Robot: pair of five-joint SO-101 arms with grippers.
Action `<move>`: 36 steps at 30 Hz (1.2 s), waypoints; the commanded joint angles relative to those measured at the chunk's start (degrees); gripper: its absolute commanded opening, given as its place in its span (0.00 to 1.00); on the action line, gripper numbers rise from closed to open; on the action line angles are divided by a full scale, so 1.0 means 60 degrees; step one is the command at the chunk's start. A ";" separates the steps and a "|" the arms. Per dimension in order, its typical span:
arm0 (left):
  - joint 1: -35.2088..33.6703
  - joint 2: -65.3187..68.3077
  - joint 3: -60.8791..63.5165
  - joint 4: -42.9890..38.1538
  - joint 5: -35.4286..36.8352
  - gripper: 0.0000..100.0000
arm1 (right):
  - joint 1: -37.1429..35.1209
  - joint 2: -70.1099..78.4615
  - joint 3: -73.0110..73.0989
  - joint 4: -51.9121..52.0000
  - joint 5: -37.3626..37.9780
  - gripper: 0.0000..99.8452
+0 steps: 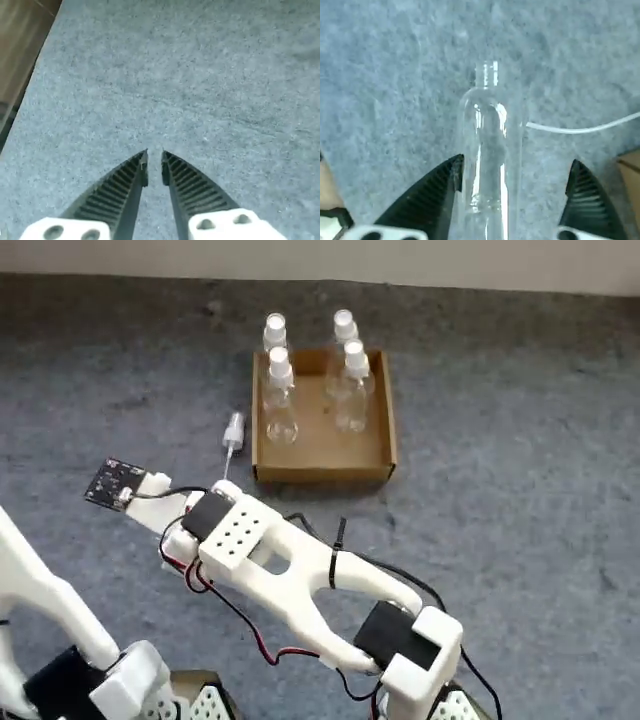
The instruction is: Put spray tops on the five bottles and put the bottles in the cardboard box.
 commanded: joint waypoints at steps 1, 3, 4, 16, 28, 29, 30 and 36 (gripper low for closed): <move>-0.0051 0.0007 -0.0491 -0.0029 -0.0073 0.00 | 0.0022 -0.0579 0.0286 -0.0637 0.0044 0.27; -0.0037 0.0022 -0.0491 -0.0029 -0.0073 0.00 | 0.0095 -0.0579 0.0623 -0.1062 0.0044 0.27; -0.0037 0.0022 -0.0491 -0.0029 -0.0073 0.00 | 0.0110 -0.0549 0.0755 -0.1223 0.0044 0.27; 0.0535 -0.0051 0.0110 -0.0029 -0.0059 0.00 | 0.0095 -0.0535 0.2176 -0.1678 0.0044 0.23; 0.0755 0.0007 0.0242 0.0015 -0.0059 0.00 | 0.0916 -0.2073 0.1516 0.1575 0.0044 0.00; 0.0769 0.0007 0.0242 0.0015 -0.0059 0.00 | 0.1062 -0.2659 0.1385 0.1927 0.0073 0.00; 0.0886 -0.0007 0.0242 0.0029 -0.0059 0.00 | 0.1209 -0.3231 0.1311 0.2234 0.0088 0.00; 0.2205 0.0037 -0.0066 0.1260 -0.0059 0.00 | 0.3436 -0.6571 0.2615 0.3626 0.1084 0.00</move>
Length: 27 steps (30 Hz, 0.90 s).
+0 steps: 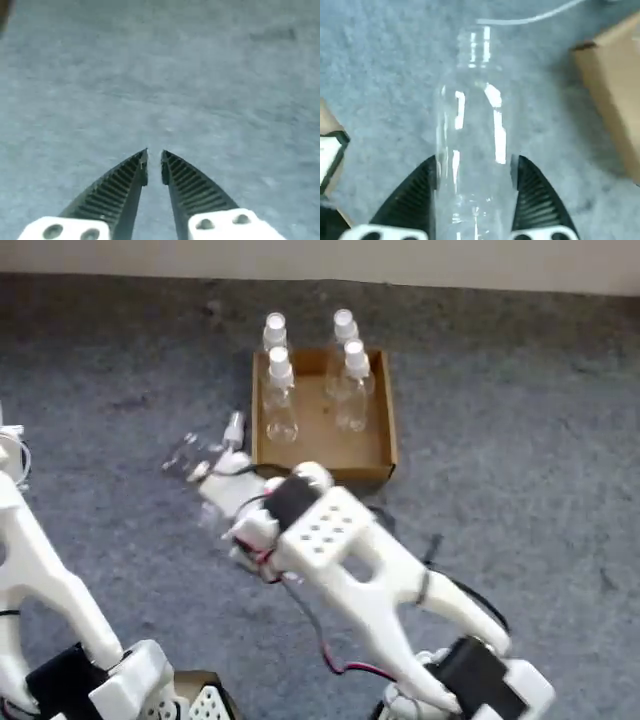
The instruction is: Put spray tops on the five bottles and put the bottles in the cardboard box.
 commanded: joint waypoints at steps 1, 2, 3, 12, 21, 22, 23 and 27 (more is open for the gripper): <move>0.1238 -0.0022 -0.0330 0.0513 -0.0059 0.00 | 0.1839 -0.2366 0.0813 0.0491 0.0806 0.00; 0.1590 -0.0022 -0.0286 0.0586 -0.0059 0.00 | 0.2425 -0.2864 0.1179 0.0505 0.0879 0.00; 0.1927 -0.0022 -0.0271 0.0674 -0.0015 0.00 | 0.3011 -0.3319 0.1575 0.0520 0.0967 0.00; 0.4535 0.0769 -0.0652 0.0835 0.1143 0.00 | 0.8623 -0.4623 0.4725 -0.0168 0.2637 0.00; 0.5971 0.3963 -0.2821 0.0806 0.1744 0.12 | 1.1099 -0.3187 0.7026 -0.3626 0.2652 0.00; 0.5985 0.4286 -0.3026 0.0703 0.1744 0.13 | 1.1114 -0.3099 0.7201 -0.3817 0.2652 0.00; 0.6015 0.4593 -0.3187 0.0542 0.1744 0.13 | 1.1114 -0.3011 0.7363 -0.3993 0.2652 0.00; 0.6015 0.5648 -0.3670 -0.0205 0.1758 0.14 | 1.1114 -0.2879 0.7612 -0.4183 0.2652 0.00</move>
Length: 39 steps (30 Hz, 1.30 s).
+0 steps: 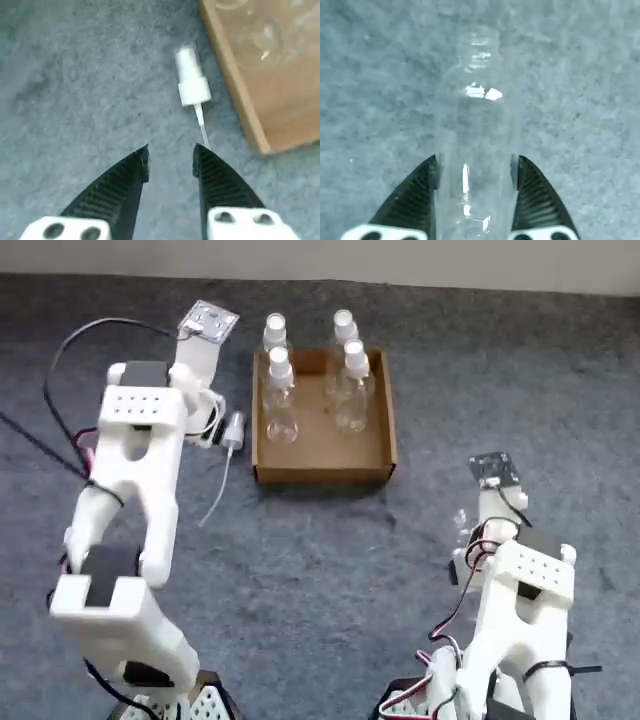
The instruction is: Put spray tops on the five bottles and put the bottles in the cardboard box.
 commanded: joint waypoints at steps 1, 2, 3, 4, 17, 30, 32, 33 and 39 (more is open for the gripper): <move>0.0183 0.0520 -0.0769 -0.0674 0.0103 0.14 | 0.0081 -0.0022 -0.0007 -0.0256 0.0088 0.00; 0.0183 0.0696 -0.0857 -0.0806 0.0103 0.14 | 0.0066 -0.0022 -0.0007 -0.0256 0.0088 0.00; 0.0183 0.0886 -0.0974 -0.0967 0.0103 0.15 | 0.0037 0.0007 -0.0007 -0.0256 0.0088 0.00; 0.0183 0.1048 -0.1077 -0.1084 0.0103 0.16 | 0.0037 0.0022 -0.0007 -0.0242 0.0088 0.00; 0.0520 0.2967 -0.2689 -0.1553 0.0571 0.20 | 0.0081 0.0081 0.0022 -0.0168 0.0088 0.00; 0.0242 0.3905 -0.3201 -0.1495 0.0527 0.12 | -0.0125 -0.0022 0.0711 -0.0227 0.0088 0.00; 0.0227 0.3890 -0.2938 -0.1495 0.0527 0.08 | -0.0110 -0.0022 0.0711 -0.0227 0.0088 0.00; 0.0212 0.3890 -0.2835 -0.1480 0.0527 0.06 | -0.0081 -0.0022 0.0711 -0.0227 0.0088 0.00; 0.0168 0.3817 -0.2542 -0.0425 0.0498 0.00 | 0.0139 -0.0022 0.0725 -0.0212 0.0059 0.01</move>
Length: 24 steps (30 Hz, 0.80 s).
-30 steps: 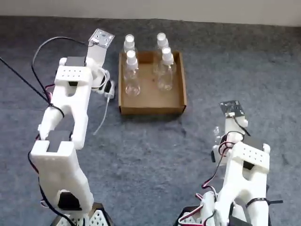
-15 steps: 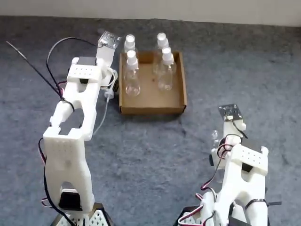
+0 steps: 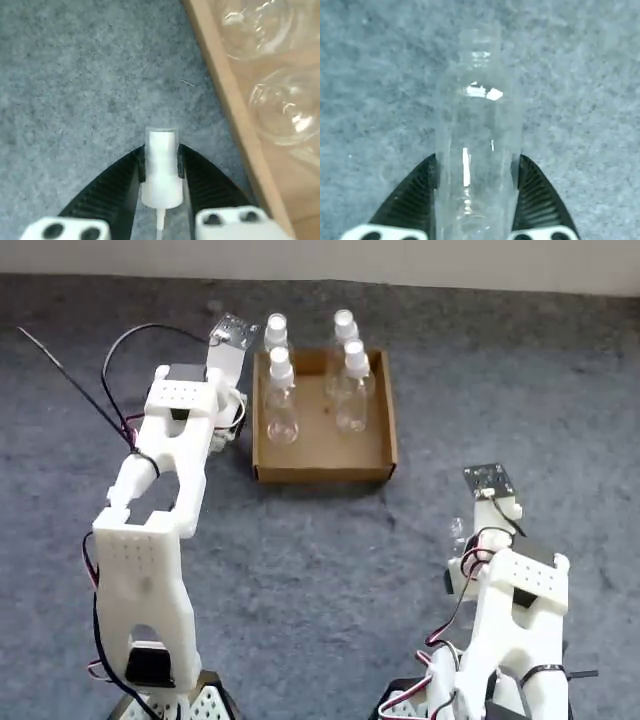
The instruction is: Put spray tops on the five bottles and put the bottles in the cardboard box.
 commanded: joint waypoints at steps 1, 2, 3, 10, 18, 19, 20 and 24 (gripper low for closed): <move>-0.0198 -0.0242 -0.0037 0.1143 0.0015 0.00 | 0.0315 -0.0007 0.0007 0.0007 0.0059 0.01; -0.0198 -0.0286 -0.0110 0.1597 0.0015 0.00 | 0.0535 -0.0007 -0.0037 -0.0007 0.0073 0.01; -0.0198 -0.0432 -0.0227 0.2081 0.0015 0.00 | 0.0813 -0.0007 -0.0037 -0.0007 0.0088 0.01; -0.0110 -0.2396 0.0256 0.4088 0.0000 0.00 | 0.2088 -0.0007 -0.0066 -0.0022 0.0601 0.01; -0.0110 -0.4564 0.4916 0.2256 0.0000 0.00 | 0.2410 0.0007 -0.0066 -0.0022 0.0952 0.01; -0.0125 -0.4725 0.5414 0.1802 0.0000 0.00 | 0.2381 0.0007 -0.0037 -0.0022 0.0952 0.01; -0.0125 -0.4857 0.5868 0.1421 0.0000 0.01 | 0.2366 -0.0007 -0.0007 -0.0022 0.0952 0.01; -0.0183 -0.5267 0.6557 0.1011 -0.0278 0.07 | 0.2381 -0.0007 -0.0022 -0.0022 0.0967 0.01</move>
